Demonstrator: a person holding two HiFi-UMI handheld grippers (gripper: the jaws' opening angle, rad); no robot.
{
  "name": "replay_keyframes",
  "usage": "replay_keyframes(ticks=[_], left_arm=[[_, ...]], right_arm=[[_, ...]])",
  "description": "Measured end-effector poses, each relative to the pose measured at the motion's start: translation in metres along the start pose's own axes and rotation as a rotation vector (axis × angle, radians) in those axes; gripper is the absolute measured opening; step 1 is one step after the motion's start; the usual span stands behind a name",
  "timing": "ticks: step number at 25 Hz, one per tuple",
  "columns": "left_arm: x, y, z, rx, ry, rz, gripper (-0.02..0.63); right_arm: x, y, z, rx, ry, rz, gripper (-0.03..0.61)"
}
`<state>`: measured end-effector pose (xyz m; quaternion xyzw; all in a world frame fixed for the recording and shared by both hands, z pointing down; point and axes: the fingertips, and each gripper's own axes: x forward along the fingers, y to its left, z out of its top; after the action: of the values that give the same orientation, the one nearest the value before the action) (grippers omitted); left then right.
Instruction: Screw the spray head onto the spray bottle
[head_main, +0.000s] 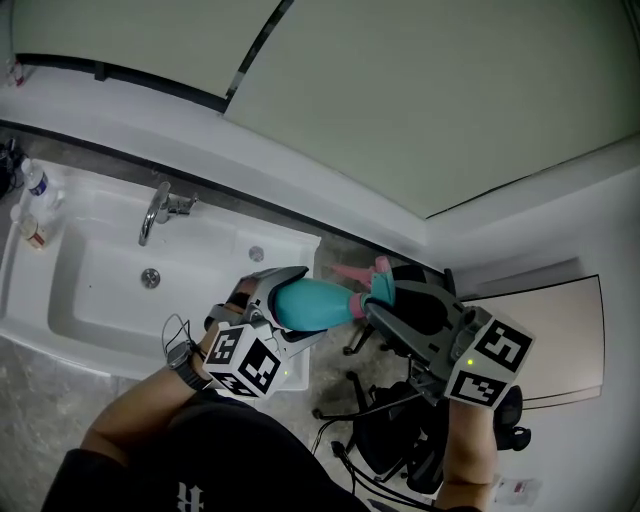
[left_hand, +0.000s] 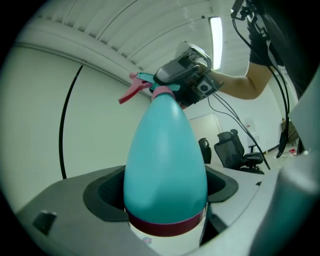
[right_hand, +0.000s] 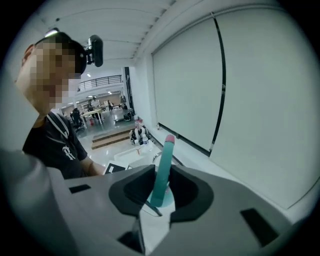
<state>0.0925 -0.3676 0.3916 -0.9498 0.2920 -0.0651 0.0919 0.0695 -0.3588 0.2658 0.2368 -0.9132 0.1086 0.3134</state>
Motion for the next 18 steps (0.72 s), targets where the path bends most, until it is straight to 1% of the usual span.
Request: replay_keyframes(ticks=[2,3,6,9,11,12,14,16,18], left_arm=[[-0.001,-0.006,0.006,-0.044,-0.029,-0.042,0.426],[-0.002,-0.009,0.008,-0.059,-0.048,-0.071,0.427],[-0.006,-0.018,0.013,-0.070,-0.086,-0.169,0.428],[-0.007,-0.024,0.015,-0.069,-0.087,-0.243,0.426],[-0.007,-0.027,0.014,-0.059,-0.077,-0.273,0.426],[-0.007,-0.027,0.012,-0.044,-0.066,-0.276,0.426],[-0.006,-0.023,0.008,0.003,-0.032,-0.248,0.426],[-0.005,-0.015,0.004,0.041,0.004,-0.199,0.426],[-0.005,-0.009,0.002,0.064,0.031,-0.169,0.426]], right_arm=[[-0.002,0.008,0.006,-0.045,-0.042,-0.004,0.092],[-0.003,0.012,0.007,-0.062,-0.062,0.015,0.091],[-0.008,0.022,0.007,-0.115,-0.083,0.130,0.091],[-0.012,0.026,0.004,-0.179,-0.101,0.221,0.090],[-0.014,0.027,0.001,-0.205,-0.113,0.266,0.089],[-0.014,0.027,-0.001,-0.214,-0.112,0.286,0.089],[-0.013,0.024,-0.004,-0.226,-0.095,0.298,0.089],[-0.011,0.020,-0.005,-0.240,-0.066,0.249,0.091],[-0.008,0.016,-0.007,-0.286,-0.024,0.169,0.091]])
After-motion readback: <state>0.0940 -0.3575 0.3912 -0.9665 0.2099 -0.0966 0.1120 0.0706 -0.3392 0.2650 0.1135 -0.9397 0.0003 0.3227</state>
